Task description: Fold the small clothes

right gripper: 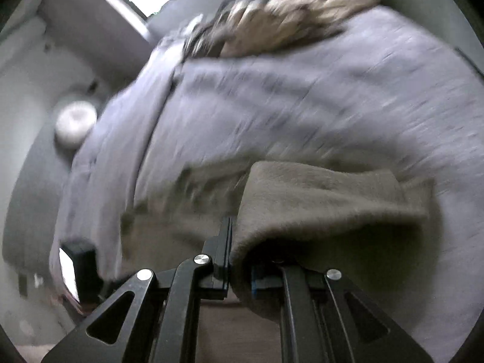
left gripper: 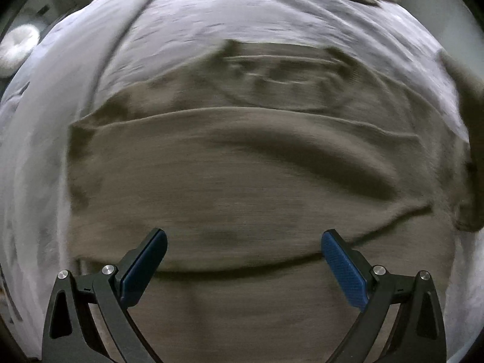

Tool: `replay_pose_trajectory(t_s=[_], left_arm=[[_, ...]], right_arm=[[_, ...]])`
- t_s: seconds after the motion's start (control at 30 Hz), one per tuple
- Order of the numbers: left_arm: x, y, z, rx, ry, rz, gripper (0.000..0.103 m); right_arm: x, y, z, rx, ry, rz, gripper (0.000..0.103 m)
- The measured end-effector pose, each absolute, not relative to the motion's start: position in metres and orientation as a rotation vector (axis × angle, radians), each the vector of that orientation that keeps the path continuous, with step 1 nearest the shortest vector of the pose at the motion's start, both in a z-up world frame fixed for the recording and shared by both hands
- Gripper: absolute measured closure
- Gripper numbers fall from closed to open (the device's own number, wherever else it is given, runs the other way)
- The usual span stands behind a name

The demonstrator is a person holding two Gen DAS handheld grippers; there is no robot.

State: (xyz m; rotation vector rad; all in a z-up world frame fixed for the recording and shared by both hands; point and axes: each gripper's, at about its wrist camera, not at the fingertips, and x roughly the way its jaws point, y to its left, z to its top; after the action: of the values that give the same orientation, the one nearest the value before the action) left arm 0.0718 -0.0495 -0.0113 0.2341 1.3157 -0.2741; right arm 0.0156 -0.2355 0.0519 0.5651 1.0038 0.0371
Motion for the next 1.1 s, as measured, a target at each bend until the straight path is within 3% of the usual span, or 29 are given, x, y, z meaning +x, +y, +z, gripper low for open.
replay_pose_trajectory(t_s=[0.13,0.2,0.27,0.33,0.9,0.93,1.03,1.07,1.1], left_arm=[[0.083,-0.013,-0.014,0.207,1.324,-0.201,0.001],[0.086,0.0,-0.016,0.24,1.315,-0.157,0.001],[0.088,0.008,-0.017,0.262,1.308,-0.138,0.001],[0.089,0.016,-0.018,0.25,1.312,-0.138,0.001],[0.091,0.038,-0.026,0.23,1.331,-0.14,0.001],[0.091,0.042,-0.026,0.227,1.333,-0.142,0.001],[0.091,0.053,-0.031,0.221,1.332,-0.144,0.001],[0.091,0.058,-0.031,0.22,1.331,-0.144,0.001],[0.091,0.06,-0.033,0.217,1.332,-0.144,0.001]], right_arm=[[0.027,-0.196,-0.003,0.551,1.191,0.037,0.088],[0.02,-0.194,-0.013,0.583,1.218,0.027,0.07],[0.009,-0.199,-0.013,0.665,1.192,0.05,0.041],[0.0,-0.205,-0.009,0.701,1.176,0.048,0.038],[-0.021,-0.261,-0.018,1.193,1.016,-0.116,0.039],[-0.019,-0.26,-0.016,1.19,1.01,-0.118,0.047],[-0.011,-0.257,-0.011,1.151,1.01,-0.122,0.084],[-0.009,-0.256,-0.009,1.132,1.012,-0.131,0.091],[-0.008,-0.256,-0.006,1.117,1.009,-0.134,0.091]])
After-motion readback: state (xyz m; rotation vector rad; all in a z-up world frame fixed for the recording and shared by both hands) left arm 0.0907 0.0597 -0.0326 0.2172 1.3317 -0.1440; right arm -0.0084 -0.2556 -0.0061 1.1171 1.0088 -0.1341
